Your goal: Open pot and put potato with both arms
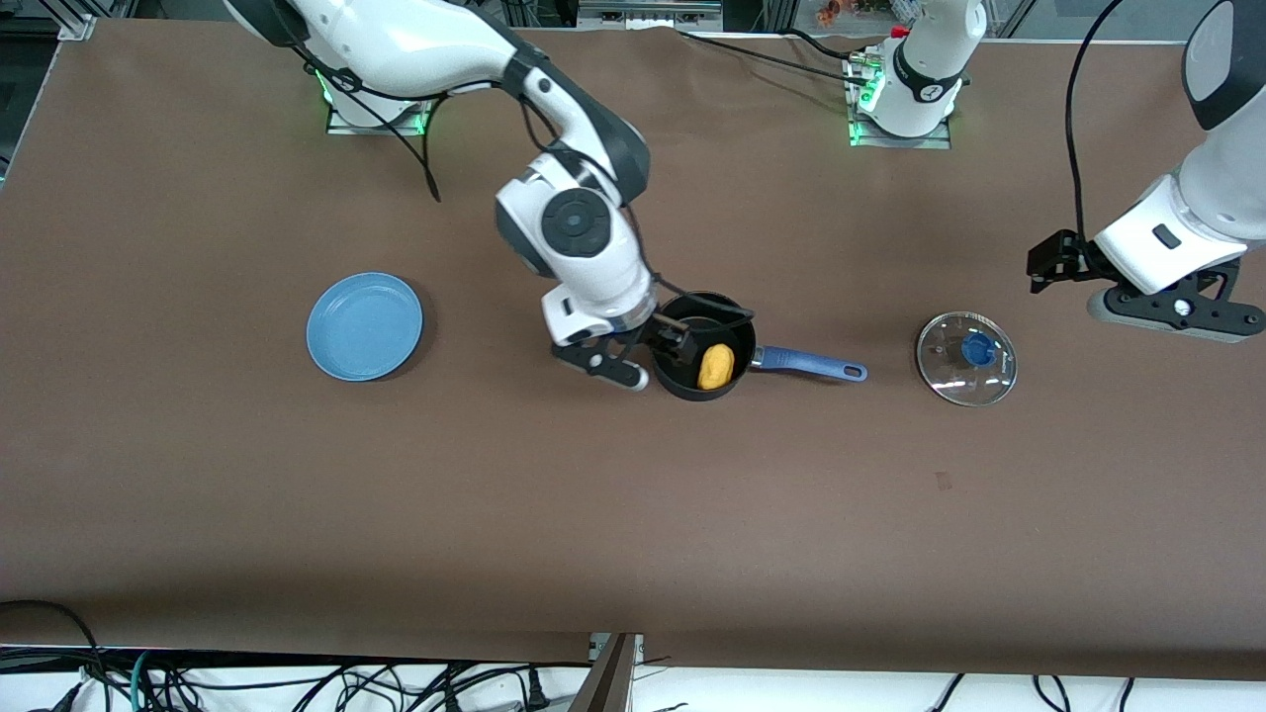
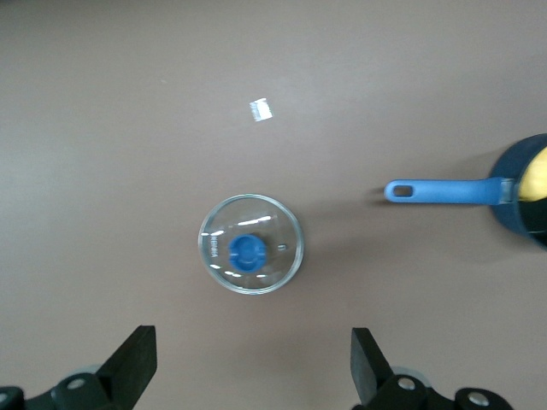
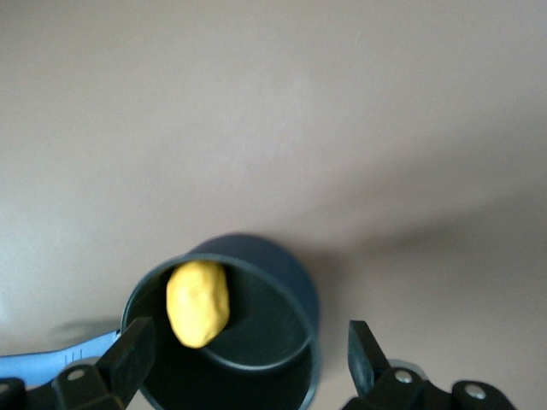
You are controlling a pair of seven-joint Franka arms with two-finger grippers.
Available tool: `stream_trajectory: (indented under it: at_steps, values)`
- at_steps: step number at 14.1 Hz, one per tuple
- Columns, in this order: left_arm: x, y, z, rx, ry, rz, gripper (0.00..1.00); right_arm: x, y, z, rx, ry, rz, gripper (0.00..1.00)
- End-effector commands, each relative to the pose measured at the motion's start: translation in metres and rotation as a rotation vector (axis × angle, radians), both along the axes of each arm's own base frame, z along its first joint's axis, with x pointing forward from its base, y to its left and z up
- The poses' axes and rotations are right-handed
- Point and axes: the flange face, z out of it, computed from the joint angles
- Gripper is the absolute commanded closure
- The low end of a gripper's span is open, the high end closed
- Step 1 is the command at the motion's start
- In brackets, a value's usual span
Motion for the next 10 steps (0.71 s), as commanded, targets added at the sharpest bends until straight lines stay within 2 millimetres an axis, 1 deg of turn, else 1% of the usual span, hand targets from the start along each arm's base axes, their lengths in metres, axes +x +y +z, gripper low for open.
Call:
stream_trajectory:
  at_steps: [1, 2, 3, 4, 5, 6, 8, 9, 10]
  values:
    - [-0.003, -0.035, 0.003, -0.015, 0.010, 0.056, 0.00, 0.023, -0.058, 0.043, -0.046, -0.015, 0.142, 0.00]
    - [-0.011, -0.044, 0.012, 0.005, -0.001, 0.090, 0.00, 0.029, -0.085, 0.054, -0.068, -0.006, 0.183, 0.00]
    - [-0.014, -0.049, 0.015, 0.019, -0.007, 0.118, 0.00, 0.037, -0.120, 0.068, -0.091, 0.005, 0.214, 0.00]
    - [-0.014, -0.040, 0.017, 0.024, -0.012, 0.139, 0.00, 0.041, -0.151, 0.080, -0.107, 0.017, 0.275, 0.00]
    - [-0.015, -0.033, 0.023, 0.017, -0.025, 0.155, 0.00, 0.045, -0.183, 0.093, -0.123, 0.028, 0.348, 0.00]
    - [-0.017, -0.025, 0.029, 0.014, -0.036, 0.168, 0.00, 0.048, -0.211, 0.106, -0.135, 0.038, 0.408, 0.00]
    - [-0.029, -0.026, 0.029, -0.012, -0.056, 0.171, 0.00, 0.049, -0.253, 0.133, -0.147, 0.050, 0.456, 0.00]
    - [-0.034, -0.020, 0.026, -0.048, -0.053, 0.193, 0.00, 0.048, -0.276, 0.148, -0.154, 0.058, 0.456, 0.00]
    - [-0.034, -0.005, 0.026, -0.075, -0.050, 0.235, 0.00, 0.047, -0.298, 0.158, -0.158, 0.065, 0.476, 0.00]
